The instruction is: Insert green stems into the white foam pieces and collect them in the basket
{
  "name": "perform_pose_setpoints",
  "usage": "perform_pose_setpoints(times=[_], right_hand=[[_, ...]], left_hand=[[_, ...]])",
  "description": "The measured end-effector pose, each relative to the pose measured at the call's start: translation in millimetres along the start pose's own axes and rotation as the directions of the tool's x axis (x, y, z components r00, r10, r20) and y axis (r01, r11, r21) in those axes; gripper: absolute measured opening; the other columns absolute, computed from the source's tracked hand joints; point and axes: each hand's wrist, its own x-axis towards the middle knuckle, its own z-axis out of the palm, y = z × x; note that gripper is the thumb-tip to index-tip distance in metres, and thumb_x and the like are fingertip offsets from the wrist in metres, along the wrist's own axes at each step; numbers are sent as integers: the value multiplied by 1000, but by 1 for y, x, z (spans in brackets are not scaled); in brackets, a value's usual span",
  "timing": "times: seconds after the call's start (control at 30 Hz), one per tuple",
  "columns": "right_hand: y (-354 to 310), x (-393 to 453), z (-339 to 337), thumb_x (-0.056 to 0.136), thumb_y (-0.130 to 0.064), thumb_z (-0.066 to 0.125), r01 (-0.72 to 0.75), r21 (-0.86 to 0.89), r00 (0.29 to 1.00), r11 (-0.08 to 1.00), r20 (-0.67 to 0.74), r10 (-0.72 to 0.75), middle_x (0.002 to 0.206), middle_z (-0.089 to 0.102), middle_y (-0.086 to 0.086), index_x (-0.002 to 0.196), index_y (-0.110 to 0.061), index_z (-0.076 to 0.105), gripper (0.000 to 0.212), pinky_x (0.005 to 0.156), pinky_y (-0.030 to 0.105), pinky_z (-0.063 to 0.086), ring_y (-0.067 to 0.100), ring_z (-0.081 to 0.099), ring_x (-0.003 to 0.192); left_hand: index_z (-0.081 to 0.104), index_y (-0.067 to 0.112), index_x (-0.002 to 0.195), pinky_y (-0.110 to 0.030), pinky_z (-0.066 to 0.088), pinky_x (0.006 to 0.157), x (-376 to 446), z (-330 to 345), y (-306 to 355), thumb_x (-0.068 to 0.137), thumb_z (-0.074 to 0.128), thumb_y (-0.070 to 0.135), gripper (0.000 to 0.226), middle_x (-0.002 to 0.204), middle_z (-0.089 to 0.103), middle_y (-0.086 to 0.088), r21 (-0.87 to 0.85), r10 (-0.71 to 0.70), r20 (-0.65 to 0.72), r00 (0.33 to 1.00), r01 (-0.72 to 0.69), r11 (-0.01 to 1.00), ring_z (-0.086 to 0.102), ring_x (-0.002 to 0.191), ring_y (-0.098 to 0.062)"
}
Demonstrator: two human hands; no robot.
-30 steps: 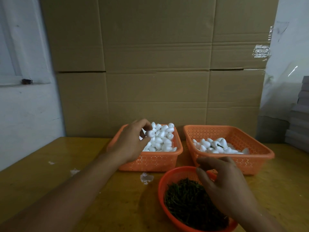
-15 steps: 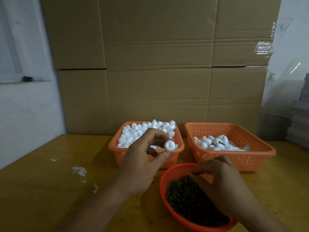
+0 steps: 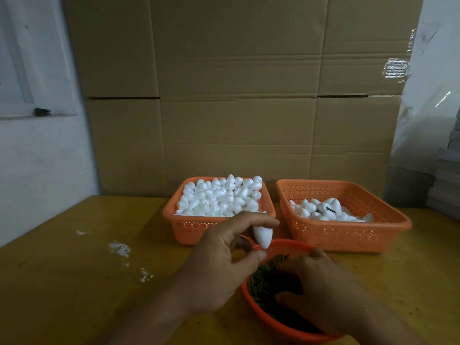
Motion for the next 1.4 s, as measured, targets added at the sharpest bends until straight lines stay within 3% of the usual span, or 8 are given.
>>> perform_pose_setpoints(times=[0.13, 0.33, 0.5, 0.6, 0.83, 1.03, 1.2, 1.4], right_hand=[[-3, 2, 2, 91, -52, 58, 26, -17, 1000, 1000, 12, -26, 110, 64, -15, 114, -36, 65, 29, 95, 34, 44, 14, 45, 116], [-5, 4, 4, 91, -43, 59, -16, 5, 1000, 1000, -12, 16, 103, 68, -12, 103, -35, 72, 20, 90, 29, 52, 7, 55, 105], [-5, 2, 4, 87, -45, 62, -89, 23, 996, 996, -19, 89, 93, 70, -13, 96, -37, 73, 17, 80, 28, 57, 4, 62, 90], [-7, 2, 2, 82, -44, 66, -127, 55, 990, 990, -49, 130, 86, 70, -13, 90, -37, 73, 12, 75, 30, 59, 5, 66, 82], [-11, 0, -4, 75, -36, 74, -157, 211, 969, 965, -154, 192, 75, 67, -11, 73, -31, 68, 8, 67, 31, 58, 6, 63, 71], [-12, -2, -5, 74, -30, 74, -76, 346, 953, 935, -250, 170, 63, 65, -5, 67, -23, 62, 16, 59, 33, 54, 6, 61, 60], [-12, -3, -5, 74, -23, 74, 12, 450, 943, 893, -301, 139, 68, 67, -9, 67, -22, 59, 16, 50, 32, 51, 8, 61, 56], [-12, -5, -5, 69, -16, 75, 115, 613, 931, 782, -341, 130, 82, 75, -14, 70, -26, 61, 16, 61, 39, 59, 5, 71, 75]], left_hand=[[58, 40, 108, -24, 54, 84, 0, 2, -3, 88, 66, 4, 43, 106, 69, 2, -42, -7, -25, 1000, 6, 999, 67, 100, -20], [52, 25, 117, -27, 55, 82, 0, 5, -2, 97, 61, 12, 26, 106, 74, -6, -186, -27, -8, 1000, 25, 982, 70, 97, -22], [69, 21, 110, -25, 53, 73, 2, 7, -4, 90, 67, 26, 21, 92, 70, 8, -268, -144, -53, 988, 125, 955, 64, 81, -11], [74, 19, 106, -24, 50, 70, 2, 8, -5, 86, 69, 26, 23, 82, 67, 6, -397, -232, -63, 971, 189, 898, 58, 76, -10], [66, 11, 122, -27, 50, 61, 4, 9, 0, 84, 61, 20, 39, 91, 67, -16, -637, -345, -43, 937, 241, 732, 59, 71, -17], [66, 2, 111, -27, 51, 58, 4, 7, -2, 90, 58, 20, 28, 94, 69, -21, -679, -401, -28, 916, 277, 680, 63, 70, -19], [68, 3, 100, -26, 51, 58, 4, 6, -3, 90, 59, 24, 25, 93, 70, -20, -688, -427, -15, 904, 300, 661, 63, 70, -18], [71, 7, 95, -25, 50, 56, 4, 5, -1, 89, 61, 28, 24, 91, 70, -19, -697, -463, 5, 886, 335, 634, 63, 67, -17]])
